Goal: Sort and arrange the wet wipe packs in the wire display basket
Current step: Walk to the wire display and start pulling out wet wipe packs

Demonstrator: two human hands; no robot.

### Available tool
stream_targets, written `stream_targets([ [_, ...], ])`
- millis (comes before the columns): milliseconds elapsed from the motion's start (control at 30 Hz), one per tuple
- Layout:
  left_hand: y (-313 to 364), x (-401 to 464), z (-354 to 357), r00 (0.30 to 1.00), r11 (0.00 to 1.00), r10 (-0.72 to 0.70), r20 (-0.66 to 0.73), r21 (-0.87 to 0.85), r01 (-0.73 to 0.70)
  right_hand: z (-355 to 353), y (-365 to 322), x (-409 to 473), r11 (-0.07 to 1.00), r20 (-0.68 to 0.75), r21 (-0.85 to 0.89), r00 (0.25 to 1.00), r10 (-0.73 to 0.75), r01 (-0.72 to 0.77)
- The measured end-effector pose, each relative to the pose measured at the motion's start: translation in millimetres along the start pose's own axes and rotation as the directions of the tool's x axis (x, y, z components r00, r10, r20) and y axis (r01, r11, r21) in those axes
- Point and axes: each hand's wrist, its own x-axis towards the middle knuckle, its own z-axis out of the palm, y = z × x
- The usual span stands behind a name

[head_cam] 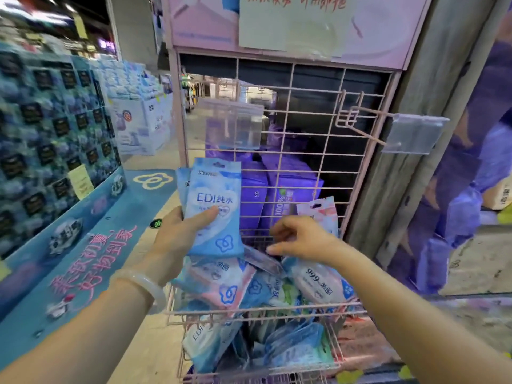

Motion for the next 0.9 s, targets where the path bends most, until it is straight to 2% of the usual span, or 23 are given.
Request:
stream_targets([
  [33,0.0,-0.8,-6.7,0.999,1.000,-0.005,-0.032,0.000,0.005,12.1,2.4,-0.9,0.985,0.133,-0.172,0.991,0.010,0.013],
  [67,0.2,-2.1,-11.9,0.999,1.000,-0.015,-0.047,-0.003,0.015,23.6,3.3,-1.4,0.932,0.204,-0.360,0.979,0.028,0.049],
  [100,0.7,-3.5,-16.4,0.998,1.000,-0.024,-0.053,0.003,0.024,33.6,4.8,-0.1,0.850,0.207,-0.520,0.978,0.032,0.083],
  [133,1.2,-5.2,-20.4,0.998,0.999,-0.029,-0.058,0.016,0.030,40.7,5.2,2.0,0.782,0.164,-0.615,0.986,-0.003,0.105],
  [200,2.9,-8.8,-25.8,0.998,0.999,-0.029,-0.063,0.028,0.031,44.4,2.6,6.7,0.783,0.007,-0.618,0.996,-0.085,0.072],
  [300,4.6,-12.6,-29.6,0.996,1.000,-0.027,-0.085,-0.012,0.026,29.9,-0.7,13.6,0.896,-0.139,-0.445,0.988,-0.066,-0.003],
  [367,5.2,-13.2,-29.7,0.993,0.999,-0.038,-0.111,-0.042,0.033,12.5,-4.4,12.3,0.962,-0.246,-0.269,0.969,-0.025,-0.044],
  [433,5.6,-13.4,-27.7,0.989,0.997,-0.064,-0.130,-0.044,0.059,-3.8,-7.1,8.2,0.994,-0.289,0.099,0.954,0.077,-0.051],
  [500,4.5,-14.2,-22.9,0.987,0.995,-0.099,-0.126,-0.044,0.094,-12.9,-7.7,0.3,0.883,-0.161,0.462,0.972,0.173,-0.081],
  [533,3.3,-14.5,-19.8,0.987,0.993,-0.110,-0.118,-0.045,0.106,-14.0,-7.2,-3.9,0.811,-0.076,0.573,0.978,0.193,-0.115],
  [600,0.0,-14.7,-12.1,0.986,0.992,-0.121,-0.113,-0.052,0.116,-14.0,-3.9,-13.8,0.727,0.018,0.668,0.981,0.195,-0.157],
  [633,-2.0,-14.1,-8.1,0.985,0.992,-0.122,-0.118,-0.052,0.116,-12.8,-2.5,-19.3,0.705,0.014,0.694,0.981,0.191,-0.147],
  [700,-6.9,-13.5,0.7,0.987,0.994,-0.106,-0.122,-0.027,0.103,-9.3,-0.8,-29.5,0.670,-0.145,0.742,0.974,0.173,-0.008],
  [733,-10.0,-14.1,6.7,0.990,0.997,-0.081,-0.118,-0.012,0.080,-5.5,-2.2,-34.7,0.692,-0.294,0.714,0.943,0.157,0.107],
  [767,-13.9,-15.4,13.5,0.993,0.999,-0.047,-0.108,0.001,0.047,0.4,-6.3,-40.2,0.765,-0.461,0.610,0.878,0.131,0.207],
  [800,-18.6,-18.0,21.5,0.996,1.000,-0.015,-0.091,0.011,0.016,9.7,-10.3,-44.4,0.863,-0.600,0.431,0.798,0.055,0.264],
  [833,-24.8,-20.7,30.4,0.997,1.000,-0.002,-0.072,0.011,0.003,20.8,-16.2,-49.3,0.950,-0.671,0.179,0.738,-0.074,0.257],
  [867,-29.6,-24.3,40.3,0.998,1.000,-0.013,-0.058,0.004,0.014,33.6,-21.5,-52.1,0.974,-0.669,-0.111,0.710,-0.219,0.195],
  [900,-32.5,-28.4,49.4,0.998,0.999,-0.044,-0.054,-0.010,0.043,46.3,-23.0,-53.5,0.926,-0.615,-0.354,0.712,-0.339,0.136],
])
